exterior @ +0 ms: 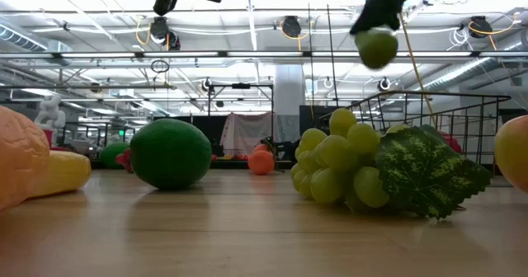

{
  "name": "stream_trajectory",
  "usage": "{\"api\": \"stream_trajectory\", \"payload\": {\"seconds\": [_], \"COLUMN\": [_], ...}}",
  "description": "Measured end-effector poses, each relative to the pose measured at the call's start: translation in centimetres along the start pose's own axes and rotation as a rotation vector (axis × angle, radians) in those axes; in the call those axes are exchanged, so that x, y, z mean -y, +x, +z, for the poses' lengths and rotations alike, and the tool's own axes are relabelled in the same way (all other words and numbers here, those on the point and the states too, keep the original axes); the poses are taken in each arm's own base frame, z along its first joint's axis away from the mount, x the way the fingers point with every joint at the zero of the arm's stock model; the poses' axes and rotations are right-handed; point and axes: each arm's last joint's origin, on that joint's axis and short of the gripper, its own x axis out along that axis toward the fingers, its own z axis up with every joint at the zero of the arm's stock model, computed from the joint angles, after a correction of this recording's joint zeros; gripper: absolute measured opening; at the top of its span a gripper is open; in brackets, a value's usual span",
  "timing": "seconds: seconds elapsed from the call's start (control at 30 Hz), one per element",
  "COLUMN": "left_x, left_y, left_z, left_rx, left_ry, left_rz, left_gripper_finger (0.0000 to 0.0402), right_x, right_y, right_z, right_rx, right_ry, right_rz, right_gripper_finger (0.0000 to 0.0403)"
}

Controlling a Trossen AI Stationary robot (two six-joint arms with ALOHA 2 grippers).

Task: Build produce basket
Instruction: Put the green pear into the wire basket

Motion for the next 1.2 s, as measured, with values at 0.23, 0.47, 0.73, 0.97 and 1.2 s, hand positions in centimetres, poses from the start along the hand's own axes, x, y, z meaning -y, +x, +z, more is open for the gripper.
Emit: {"api": "stream_trajectory", "payload": {"seconds": [0.23,0.47,0.73,0.97,1.2], "left_x": [0.4,1.3,2.1,2.3,2.6], "left_y": [-0.1,-0.3,-0.5,-0.5,-0.6], "left_z": [-0.5,-1.3,-2.0,-1.5,-1.0], "left_rx": [-0.027,-0.055,-0.002,0.066,0.132], "left_ry": [-0.056,-0.161,-0.218,-0.239,-0.235], "left_rz": [-0.009,-0.04,-0.001,-0.004,-0.023], "left_gripper_finger": [0.0093,0.0093,0.0093,0.0093,0.0093], "right_x": [2.3,3.8,4.9,5.1,4.9], "right_y": [5.2,7.6,8.1,8.7,9.1], "right_z": [-5.2,-10.5,-11.8,-14.2,-16.5], "right_rx": [0.035,-0.025,0.082,0.073,0.023], "right_ry": [-0.04,-0.091,-0.172,-0.195,-0.169], "right_rz": [-0.182,-0.279,-0.408,-0.423,-0.407], "right_gripper_finger": [0.0002,0.0002,0.0016,0.0021,0.0027]}}
